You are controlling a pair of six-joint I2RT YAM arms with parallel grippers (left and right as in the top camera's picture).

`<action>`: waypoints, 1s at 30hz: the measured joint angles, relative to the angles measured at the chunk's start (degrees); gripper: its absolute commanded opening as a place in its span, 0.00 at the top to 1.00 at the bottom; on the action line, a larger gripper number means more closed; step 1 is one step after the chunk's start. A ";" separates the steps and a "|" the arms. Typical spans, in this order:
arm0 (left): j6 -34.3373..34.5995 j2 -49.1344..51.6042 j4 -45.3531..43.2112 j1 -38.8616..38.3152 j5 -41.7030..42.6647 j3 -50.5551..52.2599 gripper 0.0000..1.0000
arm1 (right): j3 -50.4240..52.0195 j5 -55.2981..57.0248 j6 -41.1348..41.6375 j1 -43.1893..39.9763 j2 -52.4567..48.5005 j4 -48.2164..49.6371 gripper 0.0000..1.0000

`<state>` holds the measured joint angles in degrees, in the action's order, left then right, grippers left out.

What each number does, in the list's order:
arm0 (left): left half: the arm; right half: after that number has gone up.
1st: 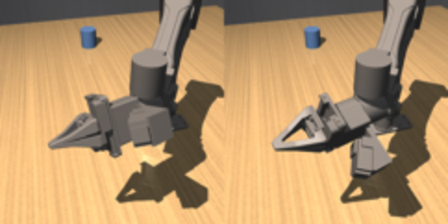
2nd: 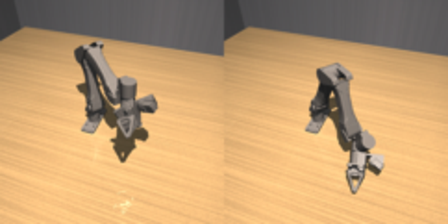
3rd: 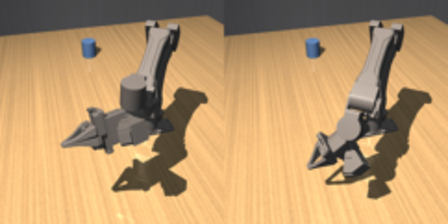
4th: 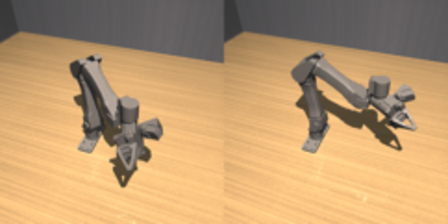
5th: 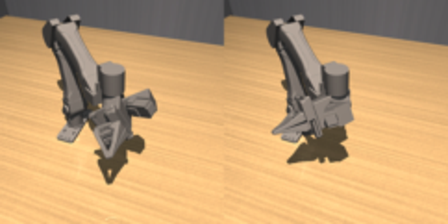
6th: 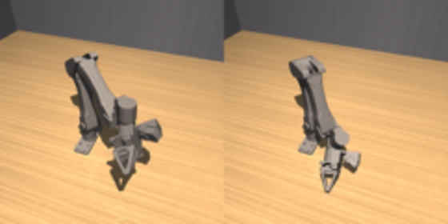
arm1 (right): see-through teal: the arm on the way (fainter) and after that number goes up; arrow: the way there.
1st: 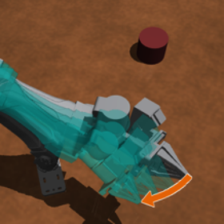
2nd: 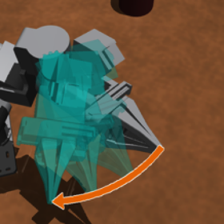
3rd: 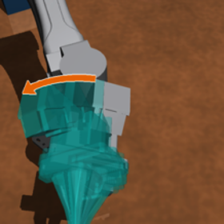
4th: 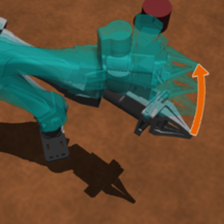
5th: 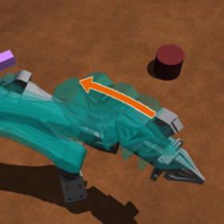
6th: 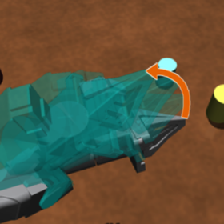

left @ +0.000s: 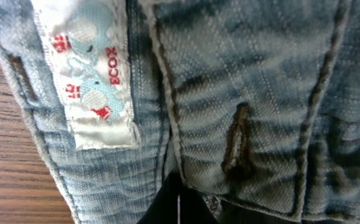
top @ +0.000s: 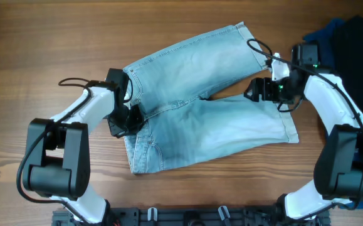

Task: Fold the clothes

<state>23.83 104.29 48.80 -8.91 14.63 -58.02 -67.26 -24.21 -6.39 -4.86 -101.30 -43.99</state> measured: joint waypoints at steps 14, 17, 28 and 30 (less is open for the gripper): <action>0.94 -15.98 -1.36 -0.11 5.70 8.68 0.41 | 0.00 -0.83 -3.98 0.02 0.00 -1.64 0.03; 1.01 -15.98 -4.55 -0.11 7.89 10.69 0.83 | 0.00 3.21 -2.80 0.02 0.00 -1.46 0.02; 0.90 -15.98 -6.08 -0.11 10.36 11.56 0.93 | 0.00 23.47 8.59 -11.96 0.00 2.14 0.12; 0.90 -15.98 -6.05 -0.11 10.36 11.56 0.92 | 0.00 24.87 8.76 -12.55 0.00 2.27 0.13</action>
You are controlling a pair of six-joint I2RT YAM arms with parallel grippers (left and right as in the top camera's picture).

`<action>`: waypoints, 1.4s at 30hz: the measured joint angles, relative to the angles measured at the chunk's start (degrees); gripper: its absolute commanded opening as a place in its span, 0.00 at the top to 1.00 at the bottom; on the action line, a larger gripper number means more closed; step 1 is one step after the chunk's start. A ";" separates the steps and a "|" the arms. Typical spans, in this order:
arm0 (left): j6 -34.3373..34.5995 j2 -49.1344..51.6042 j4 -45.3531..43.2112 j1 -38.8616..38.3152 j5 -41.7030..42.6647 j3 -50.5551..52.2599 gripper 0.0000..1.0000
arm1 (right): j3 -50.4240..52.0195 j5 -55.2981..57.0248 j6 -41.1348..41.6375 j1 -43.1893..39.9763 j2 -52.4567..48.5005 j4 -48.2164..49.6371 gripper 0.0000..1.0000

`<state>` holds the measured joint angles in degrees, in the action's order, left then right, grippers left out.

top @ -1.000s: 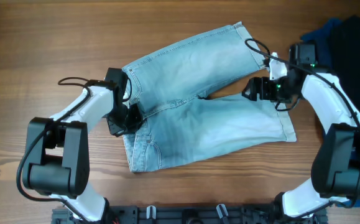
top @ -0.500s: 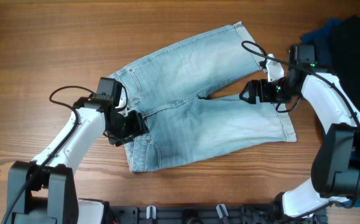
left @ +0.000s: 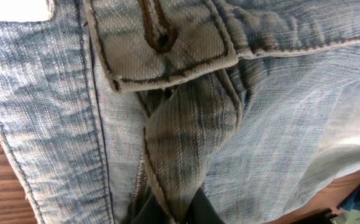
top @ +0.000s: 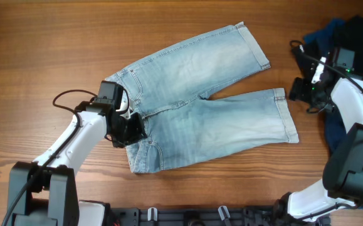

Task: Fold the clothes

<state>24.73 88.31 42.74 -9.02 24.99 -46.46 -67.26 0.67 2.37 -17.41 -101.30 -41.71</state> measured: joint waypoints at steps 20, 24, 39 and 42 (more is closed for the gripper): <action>0.11 -7.72 5.03 1.44 -10.08 0.02 0.96 | -0.11 -1.70 -6.99 -0.09 -8.37 1.22 0.07; 0.48 -8.31 5.18 2.40 -12.35 0.02 0.96 | -0.83 -3.67 -7.54 -0.09 -8.41 -1.42 0.06; 0.50 -8.31 4.57 2.40 -13.20 0.02 0.96 | -1.66 -8.63 -8.90 2.25 -8.44 -1.25 0.07; 0.50 -8.31 4.59 2.40 -13.18 0.02 0.96 | -0.83 -8.33 -9.16 3.52 -8.44 0.48 0.06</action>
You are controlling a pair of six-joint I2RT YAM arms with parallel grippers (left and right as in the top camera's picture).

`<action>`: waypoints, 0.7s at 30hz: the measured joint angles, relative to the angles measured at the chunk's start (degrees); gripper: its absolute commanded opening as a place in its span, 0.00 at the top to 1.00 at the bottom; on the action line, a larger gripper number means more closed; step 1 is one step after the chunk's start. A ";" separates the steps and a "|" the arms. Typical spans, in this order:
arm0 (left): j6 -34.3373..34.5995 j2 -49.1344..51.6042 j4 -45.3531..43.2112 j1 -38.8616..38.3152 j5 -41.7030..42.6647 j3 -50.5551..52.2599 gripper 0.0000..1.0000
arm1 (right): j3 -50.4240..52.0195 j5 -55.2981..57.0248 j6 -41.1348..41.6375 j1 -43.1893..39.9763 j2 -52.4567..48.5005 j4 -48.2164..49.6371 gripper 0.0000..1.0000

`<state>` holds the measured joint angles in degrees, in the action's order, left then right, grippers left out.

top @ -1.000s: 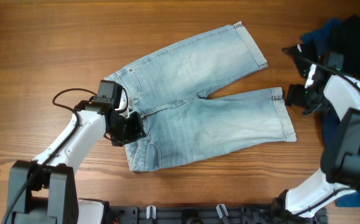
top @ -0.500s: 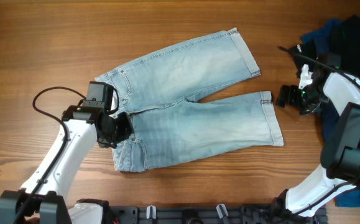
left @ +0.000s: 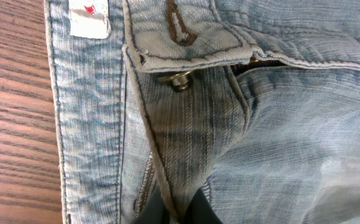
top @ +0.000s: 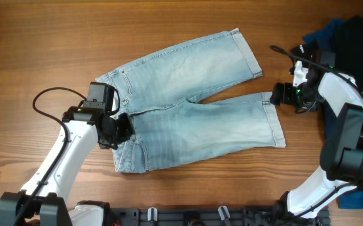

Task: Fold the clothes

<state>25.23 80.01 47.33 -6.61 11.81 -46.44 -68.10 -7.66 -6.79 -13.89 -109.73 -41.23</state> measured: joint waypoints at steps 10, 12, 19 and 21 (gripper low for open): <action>0.00 0.00 0.04 0.00 0.00 0.00 0.96 | -0.15 5.01 0.83 0.74 0.00 -0.83 0.04; 0.00 0.00 0.04 0.00 0.00 0.00 0.96 | -0.28 6.78 1.33 0.74 0.00 -0.85 0.04; 0.00 0.00 0.04 0.00 -0.02 0.00 0.96 | -0.28 9.64 1.57 0.68 -0.22 -0.66 0.04; 0.00 0.00 0.04 0.00 -0.02 0.00 0.96 | -0.28 8.70 1.57 0.68 -0.22 -0.98 0.04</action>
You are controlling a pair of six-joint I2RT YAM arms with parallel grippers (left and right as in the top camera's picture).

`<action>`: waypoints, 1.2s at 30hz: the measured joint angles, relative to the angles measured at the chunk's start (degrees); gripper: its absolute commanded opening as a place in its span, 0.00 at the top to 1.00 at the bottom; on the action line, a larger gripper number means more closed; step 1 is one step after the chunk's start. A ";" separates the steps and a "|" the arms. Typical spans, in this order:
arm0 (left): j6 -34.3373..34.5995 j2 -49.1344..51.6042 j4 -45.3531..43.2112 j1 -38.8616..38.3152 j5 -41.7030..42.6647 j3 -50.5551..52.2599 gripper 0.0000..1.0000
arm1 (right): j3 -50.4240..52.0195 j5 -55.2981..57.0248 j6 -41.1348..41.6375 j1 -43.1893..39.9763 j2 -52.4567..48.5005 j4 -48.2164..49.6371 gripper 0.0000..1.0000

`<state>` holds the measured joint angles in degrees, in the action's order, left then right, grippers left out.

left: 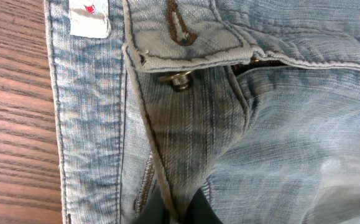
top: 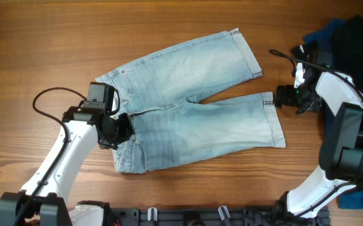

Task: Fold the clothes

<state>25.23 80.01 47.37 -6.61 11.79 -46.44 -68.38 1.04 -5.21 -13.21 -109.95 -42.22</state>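
Light blue denim shorts (top: 194, 107) lie spread flat on the wooden table, waistband to the left and both legs pointing right. My left gripper (top: 120, 127) is at the open fly. In the left wrist view the left gripper (left: 176, 208) is shut on a fold of the fly fabric of the shorts (left: 279, 124), just below the metal button (left: 178, 79). My right gripper (top: 284, 96) sits at the hem of the lower leg, and whether its jaws are open or shut cannot be made out.
A heap of dark blue and black clothes (top: 350, 31) lies at the right edge, behind the right arm. A black cable (top: 46, 95) loops over the table left of the left arm. A black rail (top: 187, 216) runs along the front edge.
First my left gripper was at the waistband by the label and my right was by the upper leg's hem. Then the left was shut on the fly and the right had moved off toward the clothes heap. Afterwards the shorts lay further left, with the right gripper at the lower hem.
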 measured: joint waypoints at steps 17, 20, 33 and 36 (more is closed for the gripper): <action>0.00 0.00 0.00 0.00 0.00 0.00 0.96 | 0.22 -4.92 -0.26 0.00 0.00 0.57 0.03; 0.00 0.00 0.13 0.00 0.00 0.00 0.96 | 0.26 -4.66 -0.26 0.00 0.00 0.76 0.03; 0.00 0.00 0.28 0.00 -0.02 0.00 0.96 | -0.24 1.86 -0.94 3.91 -0.68 1.05 0.04; 0.00 0.00 0.35 0.00 -0.02 0.00 0.96 | -0.55 5.75 -0.81 5.97 -0.55 0.85 0.04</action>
<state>25.23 80.01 47.72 -6.61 11.77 -46.44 -68.93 6.79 -6.02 -7.25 -110.50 -41.36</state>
